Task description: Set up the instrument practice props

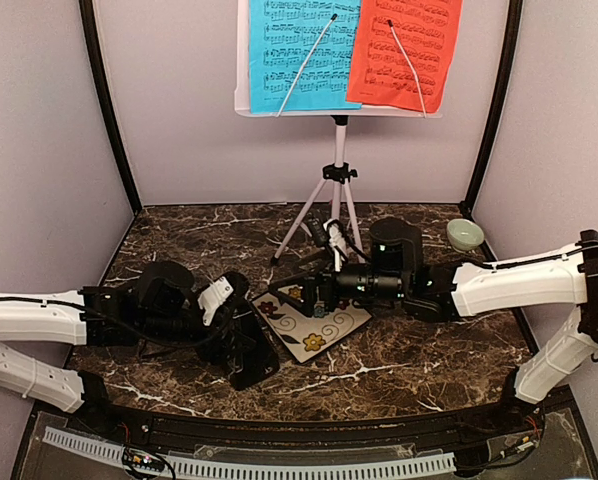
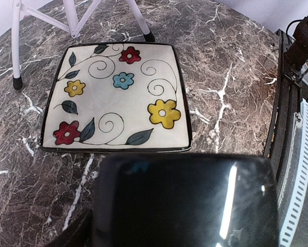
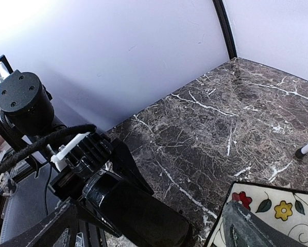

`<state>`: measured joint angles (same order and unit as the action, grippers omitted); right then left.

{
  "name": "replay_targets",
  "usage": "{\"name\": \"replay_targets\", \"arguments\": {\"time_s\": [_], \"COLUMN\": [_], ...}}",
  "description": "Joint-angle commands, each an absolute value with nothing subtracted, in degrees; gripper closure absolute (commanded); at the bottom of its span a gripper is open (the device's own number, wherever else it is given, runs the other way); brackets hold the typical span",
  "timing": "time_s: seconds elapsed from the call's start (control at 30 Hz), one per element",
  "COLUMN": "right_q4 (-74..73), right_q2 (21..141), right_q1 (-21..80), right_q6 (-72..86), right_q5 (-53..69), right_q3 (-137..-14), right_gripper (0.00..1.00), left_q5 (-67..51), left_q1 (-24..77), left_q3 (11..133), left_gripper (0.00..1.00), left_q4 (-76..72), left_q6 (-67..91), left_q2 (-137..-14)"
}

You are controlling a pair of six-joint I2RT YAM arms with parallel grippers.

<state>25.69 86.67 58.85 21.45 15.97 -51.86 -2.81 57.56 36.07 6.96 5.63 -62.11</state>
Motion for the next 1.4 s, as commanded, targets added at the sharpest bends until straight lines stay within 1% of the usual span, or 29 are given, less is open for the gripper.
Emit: {"name": "replay_targets", "arguments": {"time_s": [0.0,0.03,0.07,0.2,0.4,0.5,0.63,0.73,0.83,1.23,1.37], "right_q4": [26.3,26.0,25.4,24.3,18.9,17.7,19.7,20.3,21.0,23.8,25.1], "right_q2": [85.5,85.8,86.3,88.1,93.5,96.2,99.2,101.4,103.3,105.3,105.6], "right_q1": [59.0,59.2,59.5,60.3,61.9,62.4,62.6,62.6,62.7,62.6,62.6], "right_q6": [21.0,20.9,20.8,21.8,23.9,25.9,28.8,30.3,31.8,35.9,36.0], "right_q5": [16.6,16.4,16.2,16.0,17.1,19.2,23.4,25.6,27.4,28.0,27.4], "right_q3": [-53.1,-53.3,-54.2,-56.1,-62.7,-65.4,-65.7,-67.7,-68.6,-67.7,-66.5], "right_gripper": [0.03,0.03,0.03,0.04,0.06,0.06,0.06,0.06,0.07,0.09,0.1], "left_q5": [-3.1,-3.3,-3.8,-4.1,-0.8,-0.2,0.5,-0.3,-0.5,-0.9,-1.9], "left_q1": [57.9,57.9,57.9,57.8,57.8,57.8,57.8,57.8,57.8,57.8,57.8], "left_q3": [35.6,35.2,34.2,32.2,30.2,28.4,25.5,24.9,24.3,24.3,26.0], "left_gripper": [0.17,0.06,0.02,0.01,0.02,0.04,0.09,0.14,0.16,0.28,0.28], "left_q4": [2.3,1.6,0.8,-0.9,2.8,4.4,4.6,3.9,3.4,-1.5,-0.9], "left_q6": [5.9,6.2,6.5,7.7,11.4,14.0,15.7,15.0,14.3,8.5,7.7], "left_q2": [-58.5,-58.1,-57.5,-54.7,-47.2,-44.1,-41.2,-41.2,-41.7,-41.8,-43.8]}}
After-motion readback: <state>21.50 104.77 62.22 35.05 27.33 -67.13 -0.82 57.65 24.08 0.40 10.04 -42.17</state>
